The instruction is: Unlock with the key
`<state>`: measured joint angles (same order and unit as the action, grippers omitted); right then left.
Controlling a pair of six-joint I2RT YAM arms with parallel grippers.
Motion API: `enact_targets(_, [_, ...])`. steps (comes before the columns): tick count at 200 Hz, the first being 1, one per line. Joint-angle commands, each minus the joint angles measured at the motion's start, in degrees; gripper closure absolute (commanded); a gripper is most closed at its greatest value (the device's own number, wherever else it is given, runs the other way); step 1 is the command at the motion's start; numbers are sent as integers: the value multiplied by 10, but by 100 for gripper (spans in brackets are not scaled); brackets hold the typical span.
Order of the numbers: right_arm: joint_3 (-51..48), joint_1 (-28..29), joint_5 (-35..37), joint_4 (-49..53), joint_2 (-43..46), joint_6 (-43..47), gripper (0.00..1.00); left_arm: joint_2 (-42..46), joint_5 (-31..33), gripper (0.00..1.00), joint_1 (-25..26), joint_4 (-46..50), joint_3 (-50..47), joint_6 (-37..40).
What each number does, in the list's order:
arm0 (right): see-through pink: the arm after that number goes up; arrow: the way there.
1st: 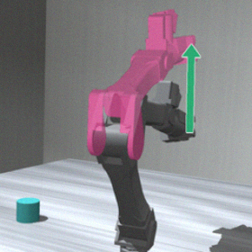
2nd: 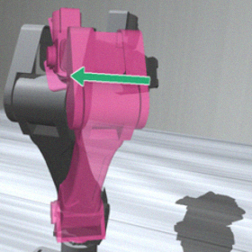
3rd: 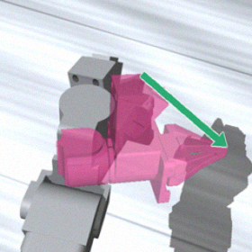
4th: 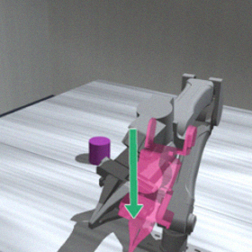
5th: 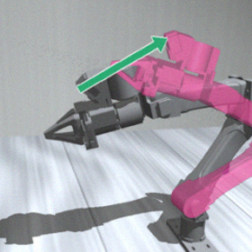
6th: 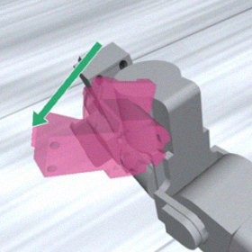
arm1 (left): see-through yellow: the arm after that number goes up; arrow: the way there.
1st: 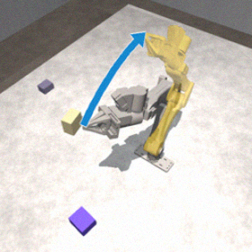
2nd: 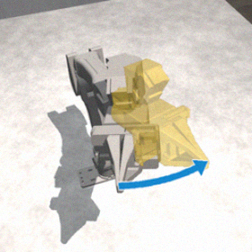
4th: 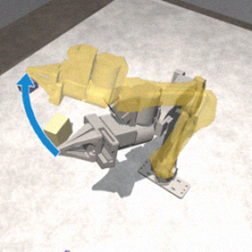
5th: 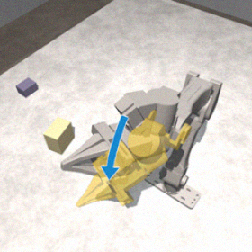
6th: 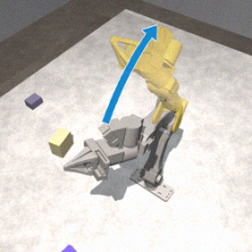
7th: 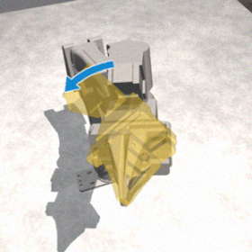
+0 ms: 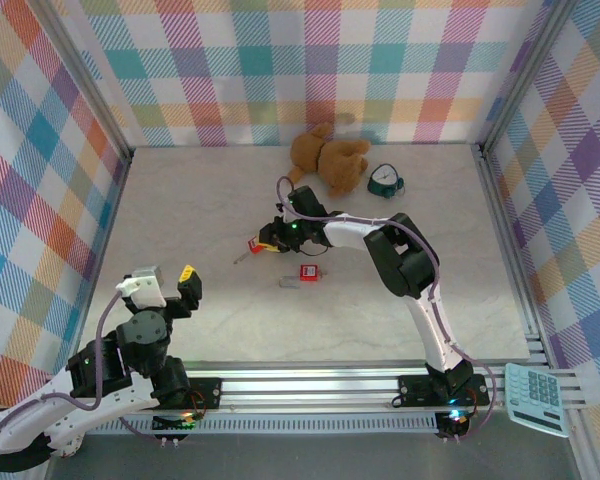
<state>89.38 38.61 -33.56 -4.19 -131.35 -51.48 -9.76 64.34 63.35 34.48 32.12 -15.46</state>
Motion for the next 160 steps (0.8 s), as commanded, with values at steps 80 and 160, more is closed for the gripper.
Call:
enact_targets(80, [-21,-21,46,97,19,82,45,-12,-17,16,4,-26,-8,17])
enact_targets(160, [-3,-52,184,281,122,167,23,-45,-1,0,4,-70,-8,33])
